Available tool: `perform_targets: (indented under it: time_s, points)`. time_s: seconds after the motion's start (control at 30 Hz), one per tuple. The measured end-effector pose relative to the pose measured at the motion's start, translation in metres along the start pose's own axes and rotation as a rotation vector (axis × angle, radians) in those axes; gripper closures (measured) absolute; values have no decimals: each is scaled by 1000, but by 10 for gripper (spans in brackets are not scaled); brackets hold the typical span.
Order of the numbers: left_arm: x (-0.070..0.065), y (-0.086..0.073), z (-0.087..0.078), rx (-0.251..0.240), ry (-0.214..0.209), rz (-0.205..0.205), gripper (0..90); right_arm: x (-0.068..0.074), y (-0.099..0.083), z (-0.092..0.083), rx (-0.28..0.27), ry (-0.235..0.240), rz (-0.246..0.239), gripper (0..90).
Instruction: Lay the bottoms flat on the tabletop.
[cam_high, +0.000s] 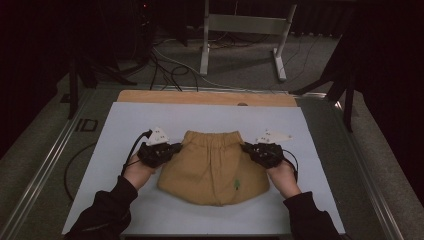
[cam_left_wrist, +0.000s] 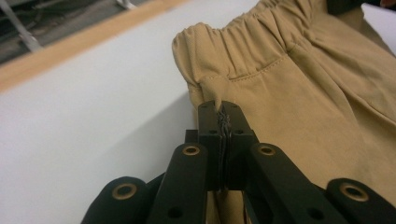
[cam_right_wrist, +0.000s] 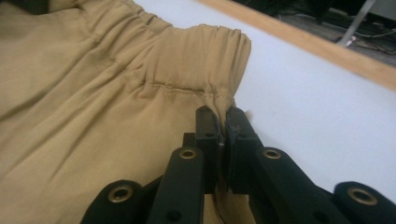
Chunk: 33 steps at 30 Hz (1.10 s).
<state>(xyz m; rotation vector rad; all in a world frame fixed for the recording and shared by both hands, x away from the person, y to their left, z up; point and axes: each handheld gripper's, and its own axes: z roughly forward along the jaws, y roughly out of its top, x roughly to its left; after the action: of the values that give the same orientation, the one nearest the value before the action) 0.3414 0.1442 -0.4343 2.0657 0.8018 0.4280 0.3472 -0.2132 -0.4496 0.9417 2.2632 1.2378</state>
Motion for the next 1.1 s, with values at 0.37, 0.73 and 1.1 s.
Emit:
perform_targets:
  time_s: [0.37,0.73,1.1]
  points:
    - [51,44,44,11,164,-29,886,-45,42,54,-6,-93,100,858]
    - [71,54,81,80,186,-95,140,-77,65,97,28,-219,211,289]
    - [63,40,66,71,115,-128,39,-65,49,81,9,-112,177,135]
